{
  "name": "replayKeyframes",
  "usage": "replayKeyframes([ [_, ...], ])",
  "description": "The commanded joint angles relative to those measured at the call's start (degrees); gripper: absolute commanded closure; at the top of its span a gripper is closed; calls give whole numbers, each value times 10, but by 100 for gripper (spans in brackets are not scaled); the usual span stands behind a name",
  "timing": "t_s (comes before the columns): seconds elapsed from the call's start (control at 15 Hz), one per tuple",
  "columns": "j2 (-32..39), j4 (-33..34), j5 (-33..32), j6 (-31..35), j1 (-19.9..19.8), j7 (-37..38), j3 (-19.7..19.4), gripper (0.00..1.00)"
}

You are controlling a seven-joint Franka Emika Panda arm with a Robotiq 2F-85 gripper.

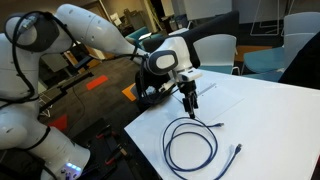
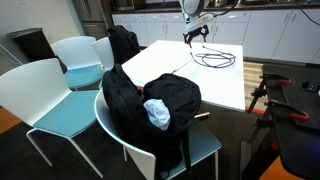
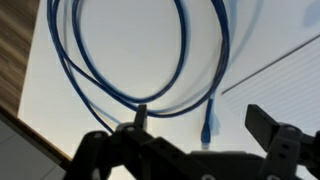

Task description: Move the data cable to the right the right then flip the pages in the book

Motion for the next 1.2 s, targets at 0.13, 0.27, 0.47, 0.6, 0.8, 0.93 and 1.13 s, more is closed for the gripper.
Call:
replayKeyframes([
  [0.13,-69,-45,-15,108,5,-72,51,0],
  [0.27,-65,-33,-6,138,8,-98,75,0],
  [0.47,-52,0,10,157,20,-108,106,0],
  [0.6,-45,31,28,126,18,-131,133,0],
  [0.8,-51,24,31,107,26,-126,134,0],
  [0.93,-49,34,36,93,25,-133,141,0],
  [1.13,-33,55,43,101,26,-110,137,0],
])
